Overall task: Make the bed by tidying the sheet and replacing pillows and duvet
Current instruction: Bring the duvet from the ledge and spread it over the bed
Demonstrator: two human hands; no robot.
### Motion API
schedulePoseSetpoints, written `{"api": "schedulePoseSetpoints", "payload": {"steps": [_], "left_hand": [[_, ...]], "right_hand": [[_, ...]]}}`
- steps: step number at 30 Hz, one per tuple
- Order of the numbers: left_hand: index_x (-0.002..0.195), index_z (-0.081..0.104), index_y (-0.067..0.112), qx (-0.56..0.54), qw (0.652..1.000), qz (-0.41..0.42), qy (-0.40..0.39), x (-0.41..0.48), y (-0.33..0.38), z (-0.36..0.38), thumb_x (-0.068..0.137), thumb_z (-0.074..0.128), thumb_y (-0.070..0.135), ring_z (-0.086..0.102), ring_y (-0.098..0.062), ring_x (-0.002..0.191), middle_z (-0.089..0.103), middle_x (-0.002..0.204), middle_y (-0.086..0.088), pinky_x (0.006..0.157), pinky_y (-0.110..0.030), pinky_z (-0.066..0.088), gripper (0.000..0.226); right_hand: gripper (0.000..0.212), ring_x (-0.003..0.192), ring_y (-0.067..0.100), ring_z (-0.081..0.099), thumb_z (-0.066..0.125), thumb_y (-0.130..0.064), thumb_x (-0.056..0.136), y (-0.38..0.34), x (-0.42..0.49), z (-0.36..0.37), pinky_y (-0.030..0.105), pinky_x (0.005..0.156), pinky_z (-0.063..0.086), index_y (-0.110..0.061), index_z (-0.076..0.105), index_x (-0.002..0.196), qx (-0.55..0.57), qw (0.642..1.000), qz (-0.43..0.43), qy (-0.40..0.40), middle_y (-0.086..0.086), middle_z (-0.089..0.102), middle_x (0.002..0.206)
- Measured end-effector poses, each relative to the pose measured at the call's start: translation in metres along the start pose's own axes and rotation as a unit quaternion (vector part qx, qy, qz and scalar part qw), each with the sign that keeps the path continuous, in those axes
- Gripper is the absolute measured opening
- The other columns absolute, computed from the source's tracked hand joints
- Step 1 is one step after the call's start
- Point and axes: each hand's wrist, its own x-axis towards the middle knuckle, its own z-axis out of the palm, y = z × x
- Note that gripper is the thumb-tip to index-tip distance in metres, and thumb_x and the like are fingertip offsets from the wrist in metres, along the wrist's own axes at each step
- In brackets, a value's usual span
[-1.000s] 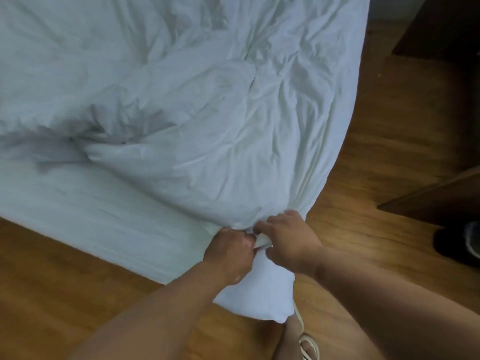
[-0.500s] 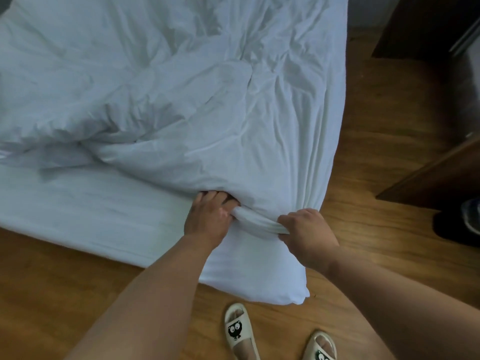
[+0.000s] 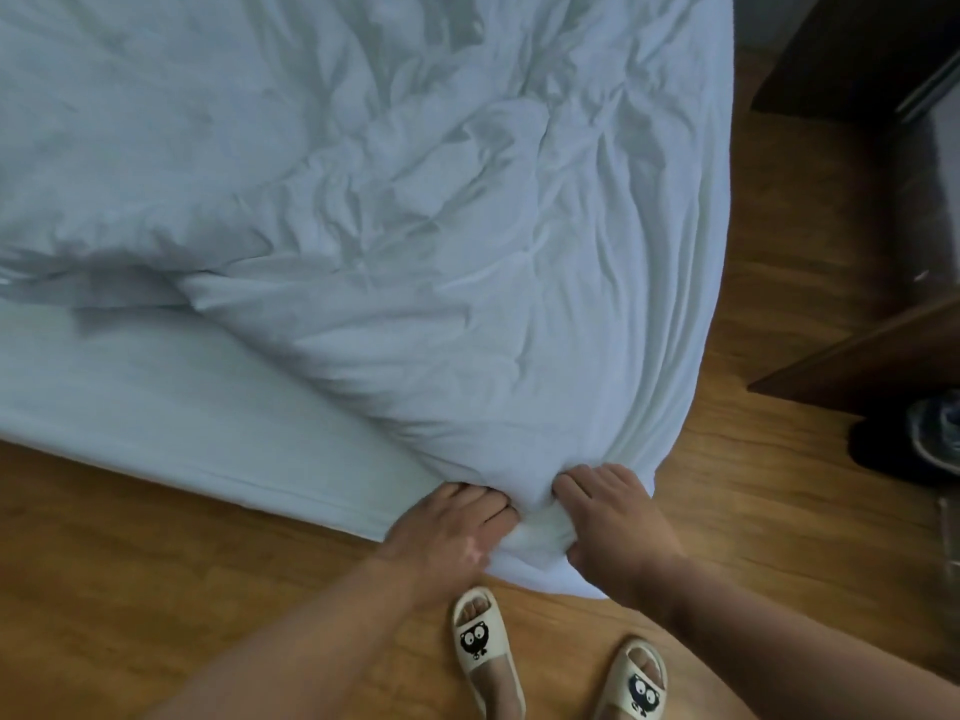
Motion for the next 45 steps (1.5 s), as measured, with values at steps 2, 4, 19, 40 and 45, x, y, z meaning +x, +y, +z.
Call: {"api": "schedulePoseSetpoints", "payload": {"steps": [2, 4, 19, 40, 45], "left_hand": [[0.124, 0.065, 0.023, 0.043, 0.998, 0.035, 0.029, -0.016, -0.028, -0.003, 0.083, 0.053, 0.022, 0.059, -0.019, 0.103, 0.064, 0.119, 0.007, 0.094, -0.034, 0.047, 0.043], [0.129, 0.063, 0.021, 0.07, 0.996, 0.049, 0.029, -0.02, -0.046, -0.003, 0.088, 0.058, 0.017, 0.059, -0.021, 0.108, 0.064, 0.124, 0.005, 0.099, -0.038, 0.047, 0.042], [0.091, 0.067, 0.024, -0.034, 0.979, -0.083, -0.181, 0.018, 0.121, -0.036, 0.079, 0.069, 0.039, 0.064, -0.02, 0.071, 0.069, 0.077, 0.003, 0.076, -0.032, 0.049, 0.02], [0.115, 0.065, 0.017, 0.005, 0.921, -0.23, -0.315, 0.044, 0.158, -0.101, 0.088, 0.055, 0.012, 0.064, -0.03, 0.101, 0.066, 0.111, -0.01, 0.081, -0.036, 0.048, 0.029], [0.123, 0.062, 0.032, -0.046, 0.945, -0.183, -0.269, 0.05, 0.156, -0.085, 0.089, 0.065, 0.045, 0.053, -0.019, 0.116, 0.059, 0.118, 0.005, 0.094, -0.034, 0.037, 0.037]], "right_hand": [[0.044, 0.082, 0.019, 0.057, 0.067, -0.019, 0.058, 0.002, 0.002, 0.007, 0.033, 0.091, 0.047, -0.023, 0.062, 0.102, 0.004, 1.0, 0.013, 0.016, -0.009, 0.061, 0.093], [0.045, 0.083, 0.018, 0.06, 0.071, -0.019, 0.06, 0.005, 0.002, 0.011, 0.031, 0.093, 0.045, -0.024, 0.065, 0.104, 0.011, 0.999, 0.024, 0.024, -0.012, 0.066, 0.094], [0.079, 0.132, 0.031, 0.049, 0.07, -0.044, 0.067, 0.015, -0.087, 0.009, 0.052, 0.105, 0.044, -0.016, 0.049, 0.137, -0.02, 1.0, -0.004, -0.023, 0.005, 0.049, 0.14], [0.049, 0.114, 0.014, 0.055, 0.059, -0.047, 0.07, -0.019, -0.141, -0.032, 0.059, 0.113, 0.031, -0.029, 0.055, 0.115, 0.072, 0.997, 0.012, 0.038, -0.01, 0.061, 0.106], [0.031, 0.074, 0.009, 0.058, 0.069, -0.05, 0.071, -0.012, -0.144, -0.029, 0.029, 0.075, 0.045, -0.035, 0.054, 0.093, 0.164, 0.984, 0.057, 0.035, -0.013, 0.063, 0.081]]}}
